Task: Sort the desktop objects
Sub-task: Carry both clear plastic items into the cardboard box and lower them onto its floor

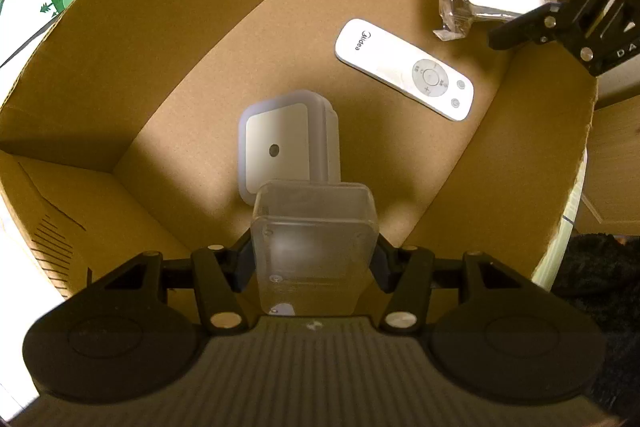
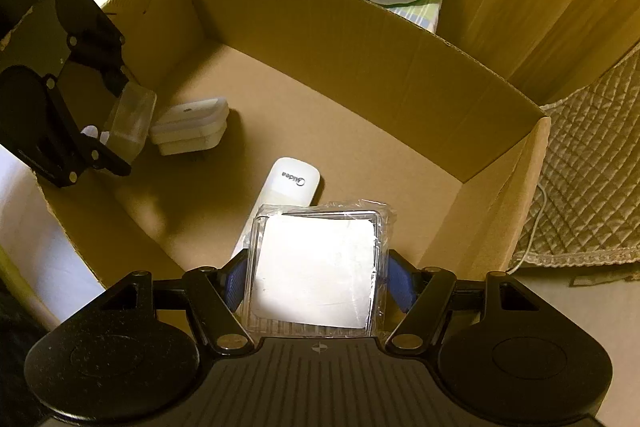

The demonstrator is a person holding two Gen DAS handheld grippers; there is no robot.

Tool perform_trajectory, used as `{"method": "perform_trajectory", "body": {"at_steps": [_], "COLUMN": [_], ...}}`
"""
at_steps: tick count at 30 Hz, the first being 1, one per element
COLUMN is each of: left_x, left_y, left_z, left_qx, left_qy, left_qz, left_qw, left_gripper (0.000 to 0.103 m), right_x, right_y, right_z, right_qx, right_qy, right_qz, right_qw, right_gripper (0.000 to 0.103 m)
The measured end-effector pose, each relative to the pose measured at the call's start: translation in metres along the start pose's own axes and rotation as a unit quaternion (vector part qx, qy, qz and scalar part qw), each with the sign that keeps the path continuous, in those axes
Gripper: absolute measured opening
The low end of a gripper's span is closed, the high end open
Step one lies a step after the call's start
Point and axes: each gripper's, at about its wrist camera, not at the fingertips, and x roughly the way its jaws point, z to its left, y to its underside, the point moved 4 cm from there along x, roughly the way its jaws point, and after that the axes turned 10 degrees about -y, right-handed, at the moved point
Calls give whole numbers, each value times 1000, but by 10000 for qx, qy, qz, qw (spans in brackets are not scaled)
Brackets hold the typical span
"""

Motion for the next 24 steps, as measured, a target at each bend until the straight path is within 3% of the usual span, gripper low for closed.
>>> {"method": "perform_trajectory", "body": {"at_steps": [24], "left_x": [-10], "left_y": [-3], "left_z": [-5], "left_qx": [-14], "left_qy": [-427], "left_qz": [-226], "left_qw": [9988], "left_gripper": [59], "right_x": [-3], "right_y": [-1], "right_z": [-1], "right_qx": [-43], "right_qy": [276], "right_qz": [42], "right_qw": [9996], "right_gripper": [68]}}
